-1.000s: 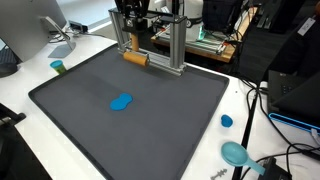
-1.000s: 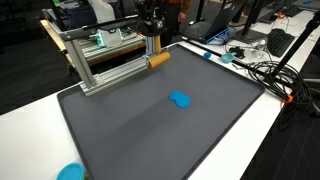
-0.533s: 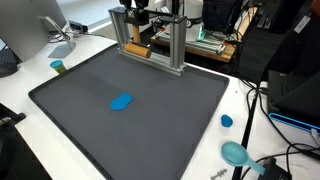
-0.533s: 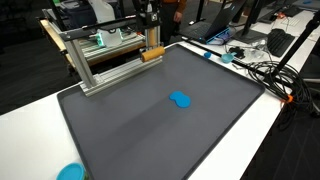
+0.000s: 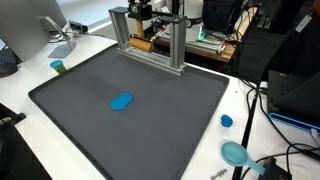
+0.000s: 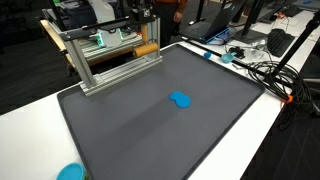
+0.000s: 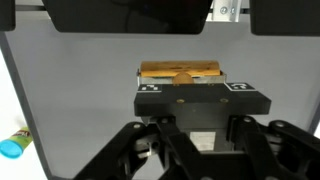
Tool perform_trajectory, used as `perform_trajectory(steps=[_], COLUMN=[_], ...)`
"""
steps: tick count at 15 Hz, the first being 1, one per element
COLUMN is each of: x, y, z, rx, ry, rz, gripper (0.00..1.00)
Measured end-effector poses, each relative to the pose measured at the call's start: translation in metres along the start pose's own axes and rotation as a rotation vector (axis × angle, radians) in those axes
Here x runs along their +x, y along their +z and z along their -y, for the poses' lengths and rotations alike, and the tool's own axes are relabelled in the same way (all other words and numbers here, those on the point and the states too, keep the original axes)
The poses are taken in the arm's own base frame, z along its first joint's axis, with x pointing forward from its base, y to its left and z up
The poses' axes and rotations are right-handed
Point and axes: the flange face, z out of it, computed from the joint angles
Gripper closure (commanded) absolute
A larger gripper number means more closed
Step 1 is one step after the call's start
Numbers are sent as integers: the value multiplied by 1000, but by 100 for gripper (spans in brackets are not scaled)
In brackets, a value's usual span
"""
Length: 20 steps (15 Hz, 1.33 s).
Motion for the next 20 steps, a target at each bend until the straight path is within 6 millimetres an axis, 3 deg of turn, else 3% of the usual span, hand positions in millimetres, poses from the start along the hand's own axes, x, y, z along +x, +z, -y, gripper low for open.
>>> perform_trajectory(steps=[2,3,12,13,20], x=[-8,-11,-13,-13,-15], y=[3,5,12,12,14], z=[0,1,2,2,5], rx=[1,1,2,2,2], ry=[12,14,13,13,17], rz=[7,9,23,23,29], gripper=[78,53,53,78,78])
